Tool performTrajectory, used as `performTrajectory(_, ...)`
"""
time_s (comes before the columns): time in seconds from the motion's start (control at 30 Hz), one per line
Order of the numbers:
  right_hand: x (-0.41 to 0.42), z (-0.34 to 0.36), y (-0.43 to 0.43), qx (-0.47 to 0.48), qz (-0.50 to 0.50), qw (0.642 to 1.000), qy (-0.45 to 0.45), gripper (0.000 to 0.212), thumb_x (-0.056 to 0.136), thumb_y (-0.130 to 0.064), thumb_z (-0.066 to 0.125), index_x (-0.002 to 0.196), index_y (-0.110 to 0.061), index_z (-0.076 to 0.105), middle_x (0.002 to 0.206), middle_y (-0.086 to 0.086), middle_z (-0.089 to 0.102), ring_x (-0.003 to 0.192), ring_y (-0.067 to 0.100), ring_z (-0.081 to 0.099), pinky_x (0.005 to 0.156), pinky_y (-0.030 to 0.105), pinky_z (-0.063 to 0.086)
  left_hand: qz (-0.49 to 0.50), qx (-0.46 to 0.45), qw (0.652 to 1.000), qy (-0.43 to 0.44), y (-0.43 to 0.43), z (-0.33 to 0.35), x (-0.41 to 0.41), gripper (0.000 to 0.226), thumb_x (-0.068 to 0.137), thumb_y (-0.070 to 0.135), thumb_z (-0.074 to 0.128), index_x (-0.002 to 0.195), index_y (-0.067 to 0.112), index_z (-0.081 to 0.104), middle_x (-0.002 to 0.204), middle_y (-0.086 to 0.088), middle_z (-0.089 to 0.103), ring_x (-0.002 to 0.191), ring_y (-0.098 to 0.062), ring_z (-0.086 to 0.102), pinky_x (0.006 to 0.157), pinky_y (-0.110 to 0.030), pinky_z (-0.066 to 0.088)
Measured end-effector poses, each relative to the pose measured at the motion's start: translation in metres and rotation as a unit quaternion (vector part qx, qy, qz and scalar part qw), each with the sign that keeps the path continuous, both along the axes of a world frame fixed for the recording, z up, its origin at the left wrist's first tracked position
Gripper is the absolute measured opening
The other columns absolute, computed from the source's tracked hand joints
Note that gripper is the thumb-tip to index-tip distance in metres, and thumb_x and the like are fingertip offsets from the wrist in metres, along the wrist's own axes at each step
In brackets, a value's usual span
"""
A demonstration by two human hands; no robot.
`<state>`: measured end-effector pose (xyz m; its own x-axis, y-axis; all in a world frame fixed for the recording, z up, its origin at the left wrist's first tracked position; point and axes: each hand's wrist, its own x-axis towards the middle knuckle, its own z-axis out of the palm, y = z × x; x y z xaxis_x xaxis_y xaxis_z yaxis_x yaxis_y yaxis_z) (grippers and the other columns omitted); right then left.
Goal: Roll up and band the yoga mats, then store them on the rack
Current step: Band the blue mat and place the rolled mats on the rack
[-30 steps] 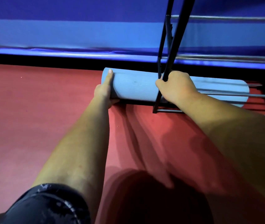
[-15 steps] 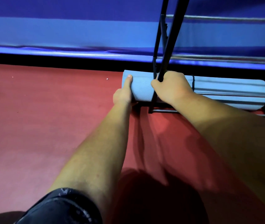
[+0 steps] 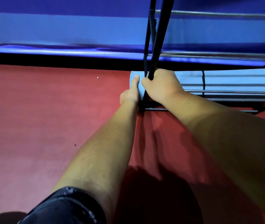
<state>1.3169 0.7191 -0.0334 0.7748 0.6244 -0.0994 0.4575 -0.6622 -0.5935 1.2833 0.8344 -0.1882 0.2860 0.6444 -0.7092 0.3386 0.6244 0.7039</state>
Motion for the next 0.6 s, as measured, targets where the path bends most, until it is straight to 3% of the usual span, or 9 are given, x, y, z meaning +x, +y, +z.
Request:
performTrajectory(0.13, 0.003, 0.0, -0.001, -0.006, 0.013, 1.0, -0.001, 0.018, 0.1, -0.036, 0.059, 0.086, -0.025, 0.06, 0.088, -0.004, 0.063, 0.086, 0.019, 0.058, 0.075, 0.027, 0.04, -0.017, 0.003, 1.0, 0.007, -0.002, -0.003, 0.0, 0.096, 0.041, 0.093, 0.074, 0.094, 0.014, 0.081, 0.082, -0.007, 0.081, 0.076, -0.036, 0.079, 0.081, -0.055, 0.065)
performTrajectory(0.3, 0.005, -0.001, -0.002, -0.016, 0.041, 0.999, -0.016, 0.013, 0.101, -0.036, 0.059, 0.092, -0.026, 0.059, 0.092, -0.003, 0.064, 0.088, 0.019, 0.055, 0.075, 0.027, 0.039, -0.047, 0.034, 0.998, 0.018, -0.005, -0.006, -0.006, 0.092, 0.053, 0.095, 0.068, 0.09, 0.012, 0.082, 0.086, -0.009, 0.081, 0.086, -0.033, 0.08, 0.088, -0.053, 0.065)
performTrajectory(0.43, 0.006, -0.004, -0.013, -0.046, 0.08, 0.996, -0.012, 0.013, 0.095, -0.03, 0.06, 0.105, -0.022, 0.058, 0.087, -0.005, 0.065, 0.085, 0.021, 0.059, 0.061, 0.031, 0.038, -0.076, -0.015, 0.996, -0.052, 0.001, 0.011, -0.005, 0.078, 0.059, 0.072, 0.077, 0.107, 0.011, 0.079, 0.097, -0.012, 0.081, 0.08, -0.033, 0.079, 0.07, -0.047, 0.065)
performTrajectory(0.53, 0.011, -0.006, -0.023, -0.065, 0.106, 0.992, -0.008, 0.031, 0.09, -0.028, 0.063, 0.12, -0.025, 0.062, 0.099, -0.006, 0.072, 0.094, 0.02, 0.066, 0.073, 0.033, 0.05, -0.128, -0.019, 0.988, -0.087, 0.039, -0.038, 0.019, 0.089, 0.055, 0.059, 0.078, 0.132, 0.015, 0.068, 0.126, -0.012, 0.075, 0.086, -0.036, 0.076, 0.077, -0.053, 0.06)
performTrajectory(0.6, 0.013, -0.009, -0.03, -0.053, 0.104, 0.993, -0.013, 0.029, 0.09, -0.034, 0.065, 0.118, -0.028, 0.066, 0.106, -0.009, 0.074, 0.101, 0.018, 0.067, 0.085, 0.035, 0.055, -0.11, -0.006, 0.992, -0.067, 0.053, -0.047, 0.029, 0.094, 0.05, 0.062, 0.081, 0.131, 0.018, 0.061, 0.124, -0.012, 0.074, 0.088, -0.036, 0.076, 0.084, -0.059, 0.06)
